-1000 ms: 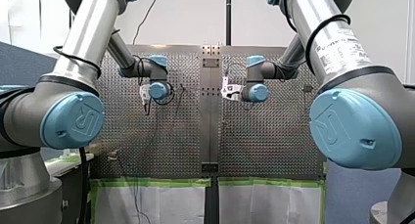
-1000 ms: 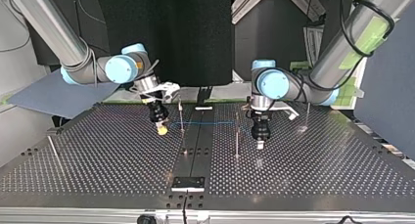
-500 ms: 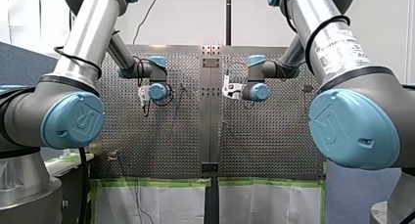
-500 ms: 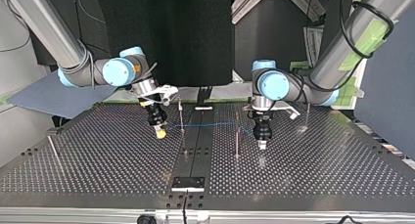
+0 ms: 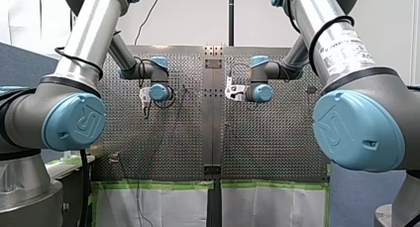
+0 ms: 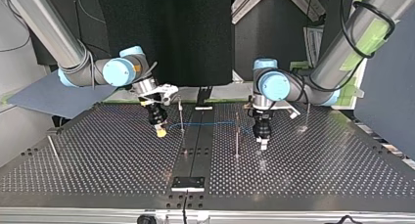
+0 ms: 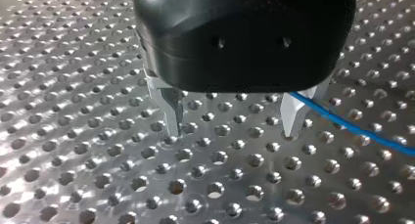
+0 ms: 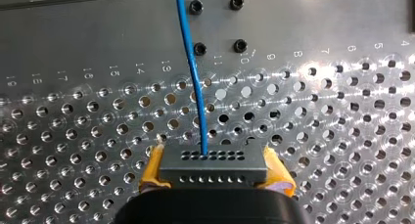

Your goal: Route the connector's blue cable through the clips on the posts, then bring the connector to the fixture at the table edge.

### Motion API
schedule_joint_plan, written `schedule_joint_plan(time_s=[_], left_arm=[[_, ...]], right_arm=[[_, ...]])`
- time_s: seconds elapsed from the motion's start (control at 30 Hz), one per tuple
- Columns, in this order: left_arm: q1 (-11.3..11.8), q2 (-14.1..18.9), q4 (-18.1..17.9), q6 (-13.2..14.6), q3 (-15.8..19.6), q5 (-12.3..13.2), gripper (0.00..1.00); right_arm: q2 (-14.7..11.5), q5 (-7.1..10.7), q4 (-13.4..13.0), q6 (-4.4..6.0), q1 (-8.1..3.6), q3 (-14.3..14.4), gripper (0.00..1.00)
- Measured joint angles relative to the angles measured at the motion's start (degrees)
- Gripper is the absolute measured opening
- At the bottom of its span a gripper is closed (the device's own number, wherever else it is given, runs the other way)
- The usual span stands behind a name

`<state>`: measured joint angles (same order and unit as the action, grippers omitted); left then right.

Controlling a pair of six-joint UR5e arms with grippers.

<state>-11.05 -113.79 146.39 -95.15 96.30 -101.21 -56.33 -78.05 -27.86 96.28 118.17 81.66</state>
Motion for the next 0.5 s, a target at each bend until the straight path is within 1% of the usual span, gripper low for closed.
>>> schedule_joint_plan(time_s=[0.1,0.27,0.43,0.5], left_arm=[[0.19,0.11,1.33,0.09,0.0,0.32,1.0],[0.18,0.19,3.69,0.15,0.0,-0.27,1.0],[0.21,1.03,6.11,0.04,1.07,0.83,1.0],[0.25,1.68,6.41,-0.38,1.78,1.08,1.0]], right_arm=[[0.01,0.0,0.14,-0.02,0.06,0.0,0.0],[0.02,0.0,0.28,-0.03,0.08,0.01,0.0],[0.03,0.0,0.41,-0.03,0.08,0.01,0.0],[0.03,0.0,0.51,-0.05,0.08,0.01,0.0]])
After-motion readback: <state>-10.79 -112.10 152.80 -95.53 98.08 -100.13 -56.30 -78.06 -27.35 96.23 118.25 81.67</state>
